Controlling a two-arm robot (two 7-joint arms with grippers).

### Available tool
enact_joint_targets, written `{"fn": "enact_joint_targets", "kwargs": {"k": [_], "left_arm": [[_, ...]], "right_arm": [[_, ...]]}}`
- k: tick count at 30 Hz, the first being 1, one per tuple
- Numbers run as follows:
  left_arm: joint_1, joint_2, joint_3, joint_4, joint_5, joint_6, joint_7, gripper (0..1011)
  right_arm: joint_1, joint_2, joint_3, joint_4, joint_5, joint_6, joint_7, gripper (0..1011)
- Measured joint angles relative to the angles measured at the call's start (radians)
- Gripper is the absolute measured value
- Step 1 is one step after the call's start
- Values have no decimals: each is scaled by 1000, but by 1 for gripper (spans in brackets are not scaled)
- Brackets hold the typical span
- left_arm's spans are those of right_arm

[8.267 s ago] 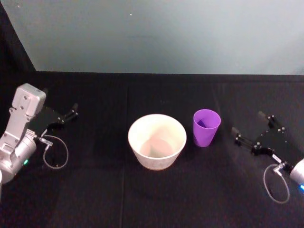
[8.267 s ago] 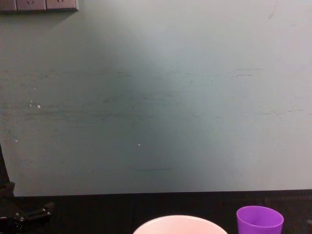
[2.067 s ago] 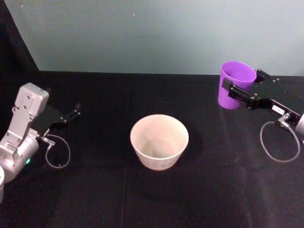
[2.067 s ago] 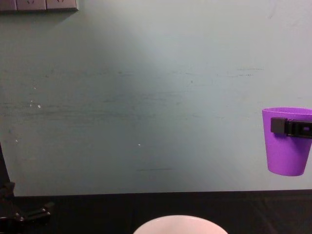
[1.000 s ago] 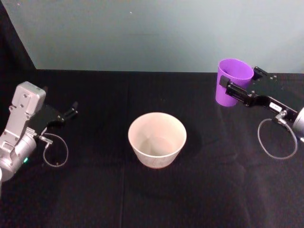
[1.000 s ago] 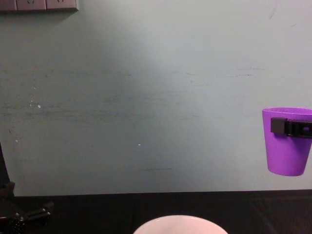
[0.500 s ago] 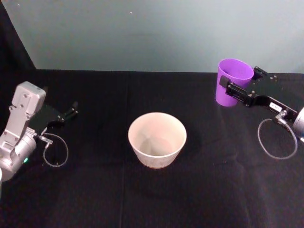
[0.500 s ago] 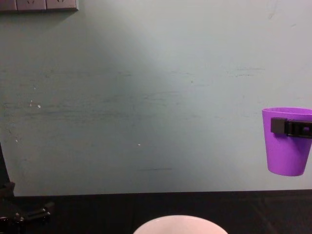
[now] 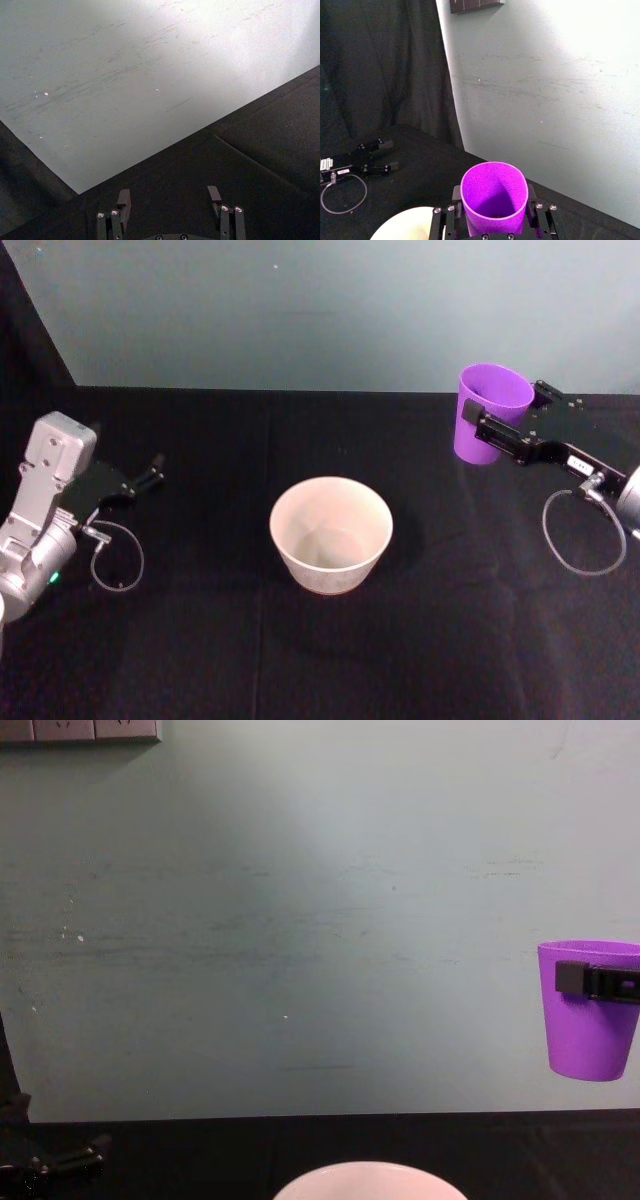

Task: Pick up the cup and pour the mung beans from the cup into the bowl.

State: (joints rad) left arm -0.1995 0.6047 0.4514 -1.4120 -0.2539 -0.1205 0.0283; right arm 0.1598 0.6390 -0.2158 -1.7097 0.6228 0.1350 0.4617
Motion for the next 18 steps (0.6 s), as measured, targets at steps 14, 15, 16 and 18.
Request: {"fn": "enact_joint_targets", "kwargs": {"k": [14,15,16,18], "left_arm": [[0,0,0,0,0,0,0,1000],[0,0,0,0,0,0,0,1000],[0,0,0,0,0,0,0,1000],[0,0,0,0,0,0,0,1000]], "right_arm": [[0,0,0,0,0,0,0,722],[0,0,0,0,0,0,0,723],[0,0,0,0,0,0,0,722],[0,0,0,0,0,0,0,722]]}}
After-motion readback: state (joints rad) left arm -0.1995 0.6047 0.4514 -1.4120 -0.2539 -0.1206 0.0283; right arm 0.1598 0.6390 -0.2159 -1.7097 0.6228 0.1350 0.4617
